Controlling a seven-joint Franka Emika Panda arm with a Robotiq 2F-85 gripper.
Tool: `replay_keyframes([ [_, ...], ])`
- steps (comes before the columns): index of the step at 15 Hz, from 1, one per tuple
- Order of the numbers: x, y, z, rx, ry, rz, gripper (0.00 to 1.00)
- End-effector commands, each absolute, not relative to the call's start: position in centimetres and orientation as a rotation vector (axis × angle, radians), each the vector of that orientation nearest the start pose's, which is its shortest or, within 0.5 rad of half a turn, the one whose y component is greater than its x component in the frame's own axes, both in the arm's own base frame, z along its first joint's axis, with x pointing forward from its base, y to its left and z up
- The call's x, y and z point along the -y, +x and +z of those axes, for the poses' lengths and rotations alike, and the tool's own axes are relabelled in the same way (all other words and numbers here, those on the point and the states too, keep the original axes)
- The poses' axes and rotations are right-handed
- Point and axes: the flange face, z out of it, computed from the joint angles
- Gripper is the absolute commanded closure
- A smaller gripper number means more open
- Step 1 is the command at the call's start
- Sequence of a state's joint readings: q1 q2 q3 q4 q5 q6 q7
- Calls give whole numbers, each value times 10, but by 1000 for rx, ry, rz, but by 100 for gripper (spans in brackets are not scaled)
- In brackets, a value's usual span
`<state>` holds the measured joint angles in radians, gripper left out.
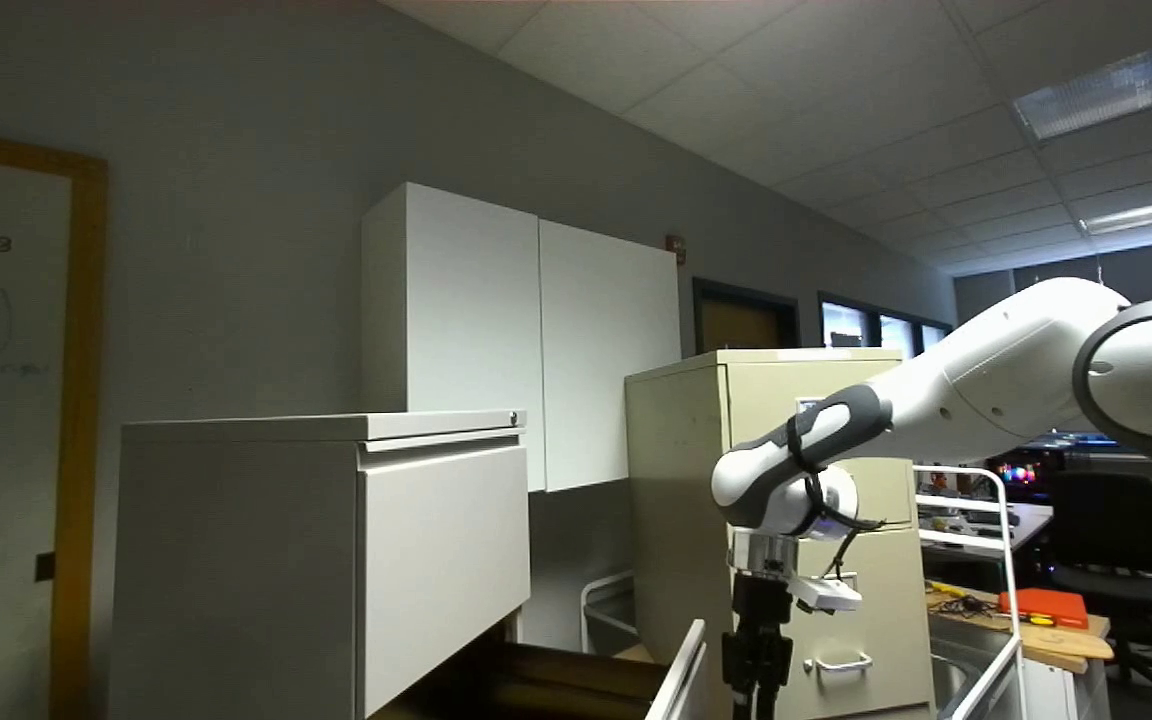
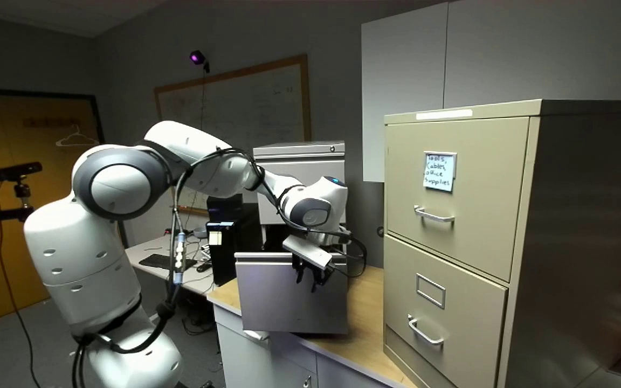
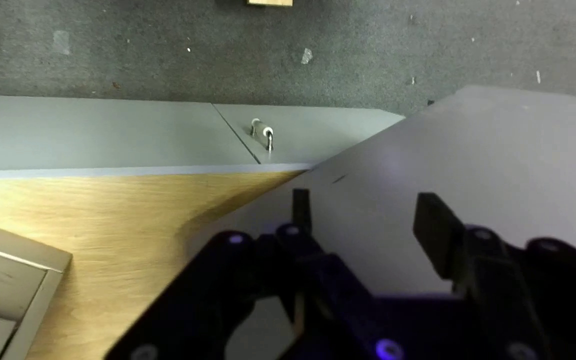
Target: Close the bottom drawer of the file cabinet
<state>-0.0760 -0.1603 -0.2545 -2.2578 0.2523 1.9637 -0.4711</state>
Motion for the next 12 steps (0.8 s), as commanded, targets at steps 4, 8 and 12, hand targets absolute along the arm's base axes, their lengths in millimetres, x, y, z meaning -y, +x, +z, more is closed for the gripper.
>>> replay_keyframes([
  [4,151,499,415,-218,-2636,-252,96],
  [8,159,516,413,-335,-2476,-351,100],
  [12,153,551,420,-336,-2339,-435,100],
])
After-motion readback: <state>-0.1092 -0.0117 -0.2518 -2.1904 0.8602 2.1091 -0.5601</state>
